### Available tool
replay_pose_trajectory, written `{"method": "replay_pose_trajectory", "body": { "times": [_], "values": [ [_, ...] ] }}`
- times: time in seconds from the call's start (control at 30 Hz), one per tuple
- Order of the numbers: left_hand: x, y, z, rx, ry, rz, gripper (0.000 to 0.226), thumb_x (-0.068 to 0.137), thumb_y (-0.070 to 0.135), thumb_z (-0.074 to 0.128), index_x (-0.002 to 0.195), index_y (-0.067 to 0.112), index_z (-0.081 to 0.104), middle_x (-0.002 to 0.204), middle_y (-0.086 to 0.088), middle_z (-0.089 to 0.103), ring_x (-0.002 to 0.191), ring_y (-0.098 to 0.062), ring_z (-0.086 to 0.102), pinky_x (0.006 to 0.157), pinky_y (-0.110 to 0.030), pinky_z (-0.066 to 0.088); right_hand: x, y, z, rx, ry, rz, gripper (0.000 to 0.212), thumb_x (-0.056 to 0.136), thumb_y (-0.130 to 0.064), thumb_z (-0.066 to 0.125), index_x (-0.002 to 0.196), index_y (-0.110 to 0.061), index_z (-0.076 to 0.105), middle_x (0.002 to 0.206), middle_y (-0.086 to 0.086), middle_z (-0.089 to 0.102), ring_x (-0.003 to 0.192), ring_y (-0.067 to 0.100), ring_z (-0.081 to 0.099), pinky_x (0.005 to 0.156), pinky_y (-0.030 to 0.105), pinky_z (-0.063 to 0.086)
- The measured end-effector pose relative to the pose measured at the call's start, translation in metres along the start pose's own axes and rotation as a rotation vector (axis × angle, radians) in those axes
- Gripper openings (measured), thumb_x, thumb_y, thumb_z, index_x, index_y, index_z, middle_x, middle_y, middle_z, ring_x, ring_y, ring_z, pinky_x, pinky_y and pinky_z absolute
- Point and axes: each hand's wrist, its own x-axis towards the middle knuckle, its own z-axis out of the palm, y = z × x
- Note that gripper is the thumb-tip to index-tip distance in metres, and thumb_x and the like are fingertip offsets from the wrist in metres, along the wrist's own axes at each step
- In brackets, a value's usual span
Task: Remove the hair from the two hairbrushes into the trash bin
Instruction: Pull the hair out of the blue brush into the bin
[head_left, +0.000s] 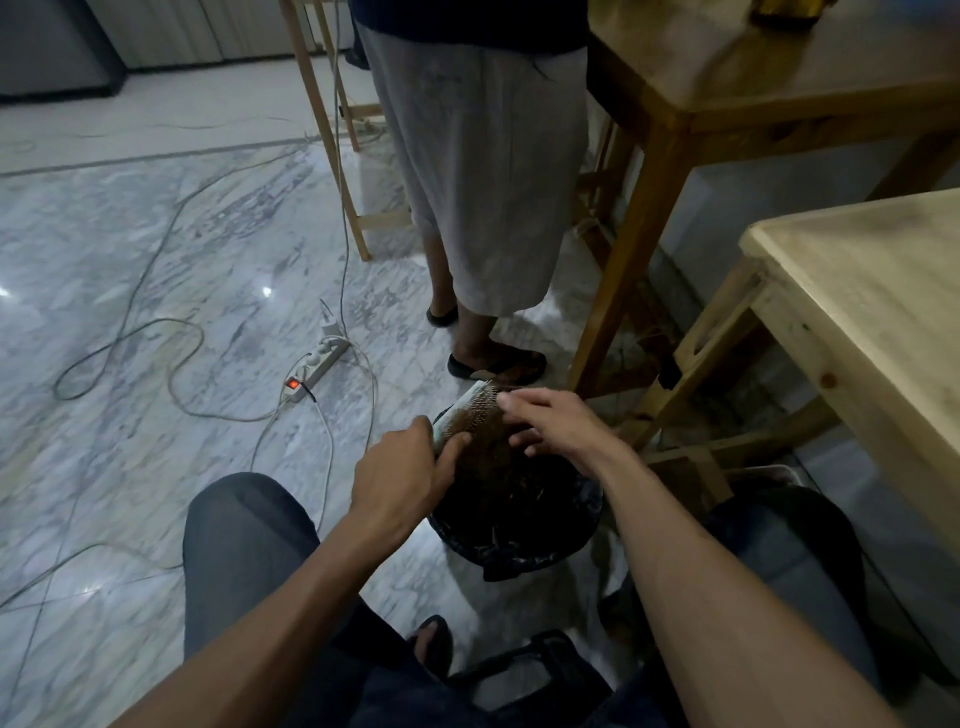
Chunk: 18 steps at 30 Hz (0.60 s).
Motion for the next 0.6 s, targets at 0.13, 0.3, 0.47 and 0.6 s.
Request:
{"method": "replay_pose_trajectory", "body": {
  "times": [0.13,0.3,0.47,0.6],
  "values": [
    [0.004,-0.002,0.002,0.026,0.011,-0.026,0.052,0.097,0.064,0.044,0.083,0.014,0.046,0.074,-0.007,0.059,0.065,-0.029,0.055,0.051,-0.035,0.033,0.000,0.003,0.002,-0.188,0.103,-0.050,0.012,0.090,-0.018,0.079,0.085,-0.007,0.077,0.068,0.003,0.069,0.059,0.010,0.062,0.055,0.021,0.052],
    [0.017,-0.022,0.008,-0.034,-0.014,-0.144,0.055,0.097,0.063,0.044,0.078,0.011,0.046,0.073,-0.008,0.059,0.066,-0.030,0.055,0.054,-0.036,0.039,-0.002,0.007,-0.012,-0.198,0.315,0.027,0.014,0.089,-0.019,0.077,0.075,-0.014,0.079,0.070,0.004,0.075,0.064,0.012,0.068,0.064,0.028,0.056],
    [0.020,-0.011,0.008,-0.067,0.002,-0.129,0.055,0.097,0.064,0.044,0.076,0.012,0.044,0.064,-0.004,0.052,0.062,-0.030,0.054,0.048,-0.034,0.030,0.000,0.011,-0.014,-0.213,0.443,0.092,0.019,0.087,-0.022,0.074,0.069,-0.016,0.079,0.080,0.005,0.078,0.085,0.024,0.074,0.087,0.044,0.063],
    [0.014,-0.004,0.005,-0.036,0.027,-0.055,0.050,0.098,0.062,0.044,0.082,0.014,0.044,0.065,-0.001,0.050,0.062,-0.027,0.051,0.048,-0.033,0.027,-0.003,-0.004,-0.010,-0.332,0.237,0.187,0.033,0.093,-0.028,0.059,0.122,-0.022,0.074,0.124,0.002,0.069,0.102,0.024,0.069,0.089,0.042,0.062]
  ]
}}
